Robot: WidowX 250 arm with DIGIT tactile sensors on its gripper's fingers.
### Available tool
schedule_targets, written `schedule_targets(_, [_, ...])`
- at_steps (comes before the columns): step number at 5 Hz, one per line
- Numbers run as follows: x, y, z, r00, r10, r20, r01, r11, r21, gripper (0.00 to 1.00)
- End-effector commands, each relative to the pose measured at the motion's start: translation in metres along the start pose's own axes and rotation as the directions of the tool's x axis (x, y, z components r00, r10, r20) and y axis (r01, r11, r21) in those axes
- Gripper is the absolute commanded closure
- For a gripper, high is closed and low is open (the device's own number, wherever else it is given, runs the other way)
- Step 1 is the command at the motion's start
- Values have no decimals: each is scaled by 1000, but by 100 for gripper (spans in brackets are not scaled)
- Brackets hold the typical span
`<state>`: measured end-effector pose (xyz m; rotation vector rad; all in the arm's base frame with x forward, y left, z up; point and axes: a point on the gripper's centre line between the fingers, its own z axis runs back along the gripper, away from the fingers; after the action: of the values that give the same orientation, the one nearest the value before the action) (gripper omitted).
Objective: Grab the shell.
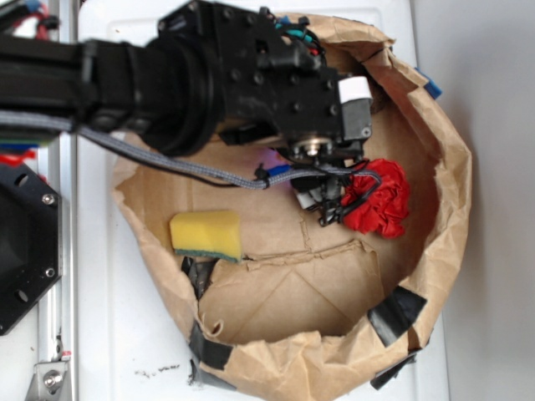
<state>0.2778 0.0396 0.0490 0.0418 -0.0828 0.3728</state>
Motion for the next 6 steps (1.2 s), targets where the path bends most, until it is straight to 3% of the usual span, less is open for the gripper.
schedule_targets(1, [-10, 7, 75, 996, -80, -45, 75, 992, -106, 100])
schedule_targets(2, [-23, -2, 92, 977, -211, -41, 206, 973, -101, 100])
schedule_targets(3, [-31, -16, 104, 958, -286, 2, 285, 954, -98, 100])
schedule_targets(4, [-26, -25, 109, 949, -315, 1, 313, 941, -128, 100])
schedule_targets(6, [-23, -32, 107, 940, -341, 30, 342, 933, -111, 100])
